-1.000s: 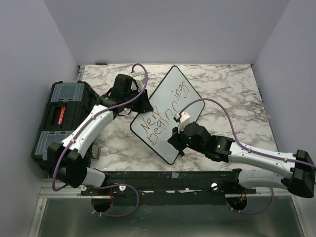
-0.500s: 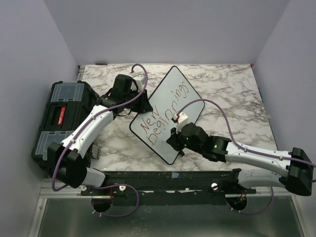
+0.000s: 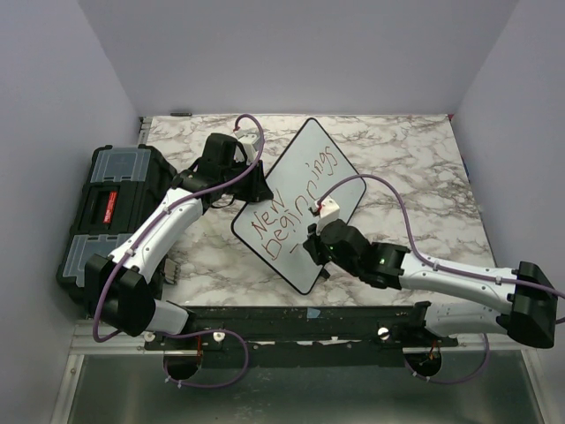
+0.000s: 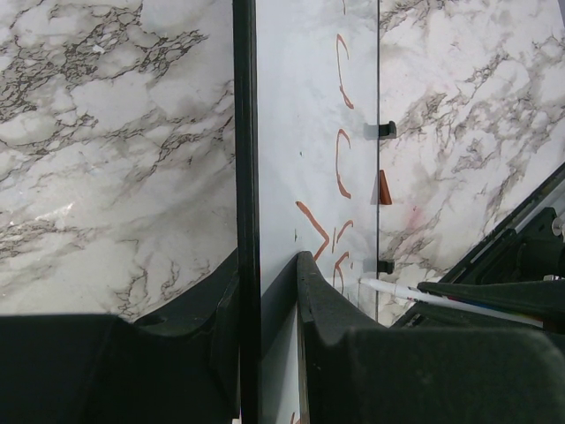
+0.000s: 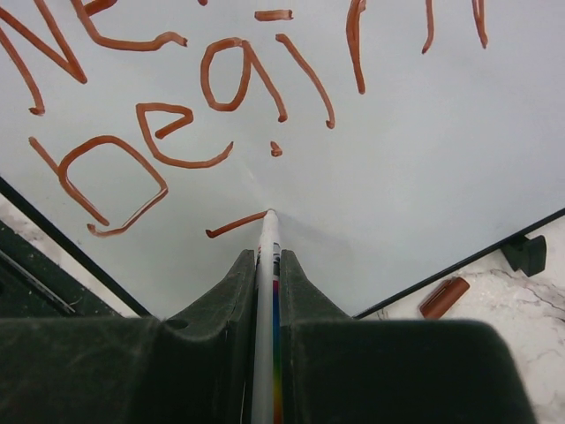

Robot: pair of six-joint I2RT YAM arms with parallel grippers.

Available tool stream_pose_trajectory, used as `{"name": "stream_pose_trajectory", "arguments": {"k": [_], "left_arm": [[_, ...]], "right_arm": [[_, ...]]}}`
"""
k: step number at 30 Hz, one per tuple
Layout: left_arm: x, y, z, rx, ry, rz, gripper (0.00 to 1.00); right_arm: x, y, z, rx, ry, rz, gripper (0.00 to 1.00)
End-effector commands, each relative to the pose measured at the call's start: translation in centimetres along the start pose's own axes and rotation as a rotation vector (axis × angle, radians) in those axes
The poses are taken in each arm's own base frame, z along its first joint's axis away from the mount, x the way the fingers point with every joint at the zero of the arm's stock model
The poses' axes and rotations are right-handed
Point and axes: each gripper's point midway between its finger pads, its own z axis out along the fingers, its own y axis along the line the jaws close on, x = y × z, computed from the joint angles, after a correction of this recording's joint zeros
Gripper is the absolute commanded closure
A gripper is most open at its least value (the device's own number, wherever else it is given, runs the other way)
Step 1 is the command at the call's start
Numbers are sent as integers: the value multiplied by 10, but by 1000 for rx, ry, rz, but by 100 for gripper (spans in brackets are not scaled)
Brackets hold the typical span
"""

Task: Write a sentence on the whiteboard

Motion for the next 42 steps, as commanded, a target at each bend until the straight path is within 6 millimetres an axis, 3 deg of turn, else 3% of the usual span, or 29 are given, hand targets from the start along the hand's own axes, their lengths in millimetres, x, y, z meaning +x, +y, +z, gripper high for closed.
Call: {"name": "stream_pose_trajectory", "arguments": {"k": [1,12,26,32,42], "left_arm": [[46,33,6,-137,149,116,100],[46,33,6,-138,150,118,100],[47,33,6,-138,152,118,100],[47,32,6,-138,153,120,100],[47,32,7,-137,155,122,100]], "right_arm": [[-5,-8,1,59,-2,-7,99],[-23,4,-17,-20,-37,36,99],[-32,27,1,-72,-32,87,99],[-25,28,6,-71,-7,84,99],[8,19,3,-59,70,79,99]]}}
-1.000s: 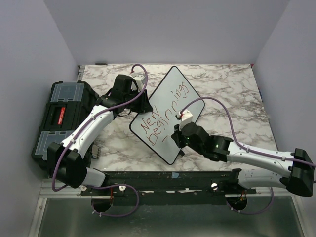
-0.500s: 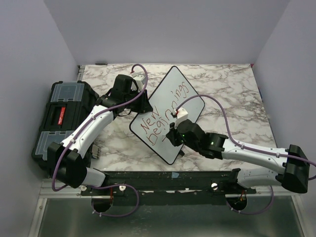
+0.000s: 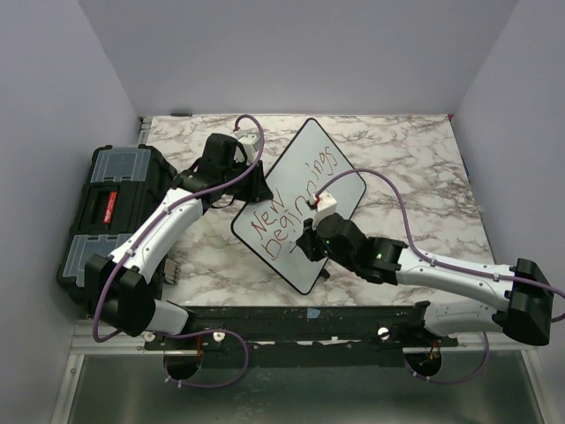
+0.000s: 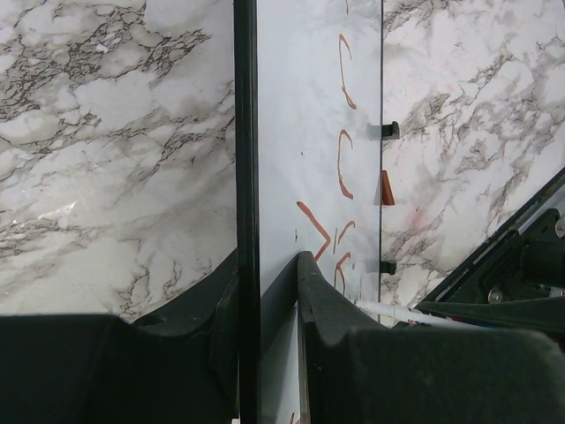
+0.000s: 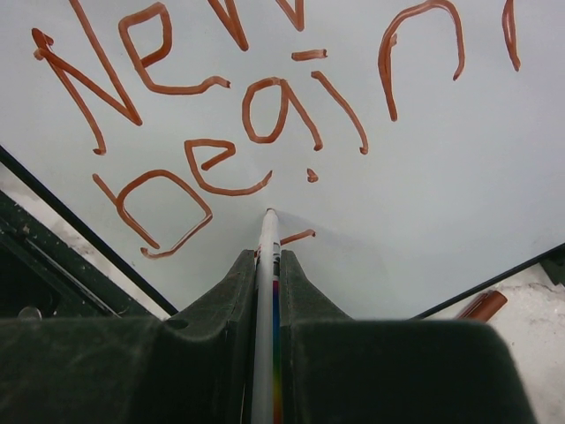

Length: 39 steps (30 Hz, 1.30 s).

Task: Write a sentence on the whiteboard

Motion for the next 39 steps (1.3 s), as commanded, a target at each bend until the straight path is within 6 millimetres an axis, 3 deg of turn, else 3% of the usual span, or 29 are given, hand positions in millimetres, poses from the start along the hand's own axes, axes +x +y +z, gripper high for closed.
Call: {"name": "stream_pose_trajectory", "arguments": {"k": [1,26,31,39], "left_arm": [[47,31,7,-130,156,121,100],[46,30,6,-129,152,124,100],[45,29,5,-127,149,125,100],[45,28,5,-125,148,126,100]], "right_arm": [[27,-3,-1,-13,73,7,99],[84,-31,-16,73,209,97,99],[80,-39,-15,132,186,113,99],[48,-44,-5,211,105,85,99]]}}
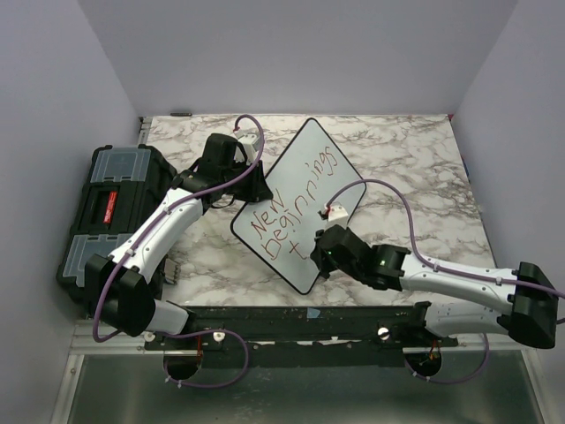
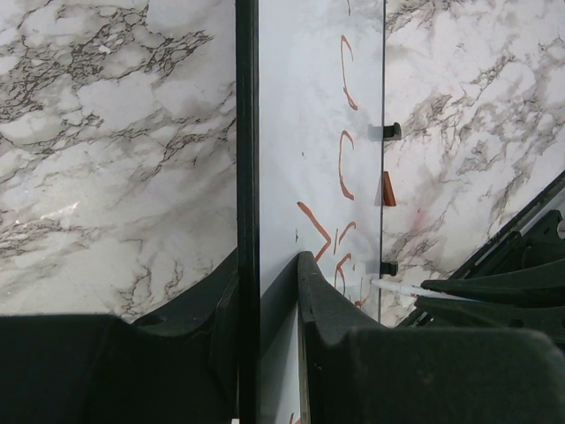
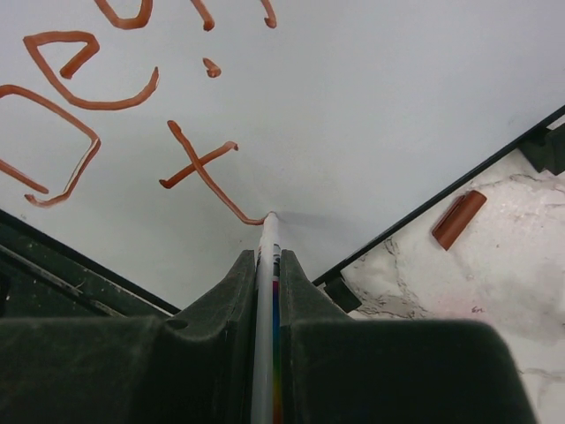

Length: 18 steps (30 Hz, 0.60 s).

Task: Write a sentence on the whiteboard

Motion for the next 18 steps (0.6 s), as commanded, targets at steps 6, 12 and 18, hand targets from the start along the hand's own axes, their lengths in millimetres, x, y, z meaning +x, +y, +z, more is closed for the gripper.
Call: {"name": "stream_pose_trajectory", "arguments": {"k": [6,12,18], "left_arm": [[46,28,4,-123,148,127,100],[46,27,5,-120,148,127,100],[44,25,4,-114,142,129,100]], "right_arm": [[-36,-7,6,139,-76,-48,99],[-71,-20,-16,215,-193,-10,99],[-85,-17,-21,163,-248,17,99]]}}
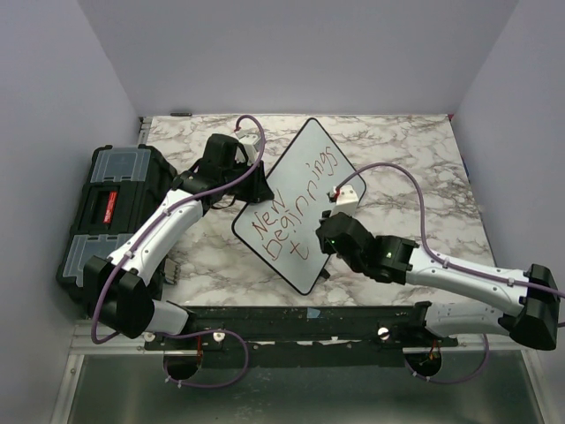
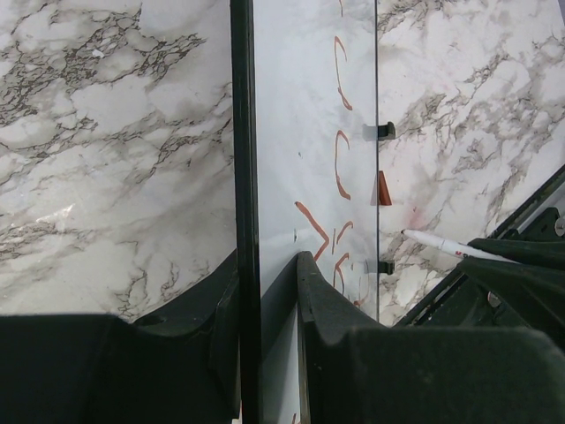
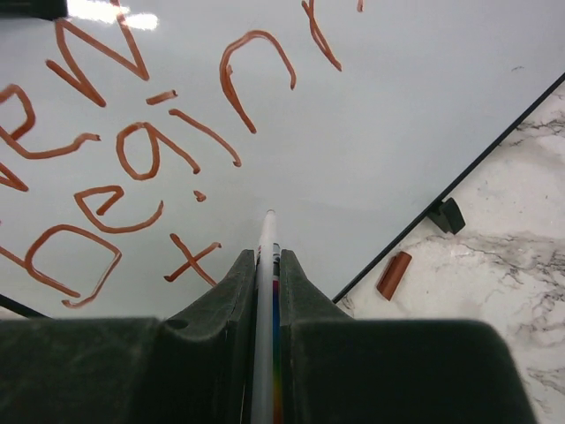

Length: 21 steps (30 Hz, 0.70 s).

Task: Write a sentence on the whiteboard

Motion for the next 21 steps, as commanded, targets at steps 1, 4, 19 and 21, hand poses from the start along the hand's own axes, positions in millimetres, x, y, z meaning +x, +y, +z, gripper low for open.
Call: {"name": "stream_pose_trajectory", "arguments": {"k": [1,4,19,21], "left_arm": [[45,30,5,-121,150,118,100],[45,30,5,-122,150,118,100],[42,30,4,-125,144,120,100],[42,29,4,-124,144,121,100]], "right_arm": [[-19,-3,1,-13,-55,38,99],[-14,2,7,-81,-23,69,99],[10,11,16,-151,48,50,99],[11,12,17,-153,55,45,99]]}}
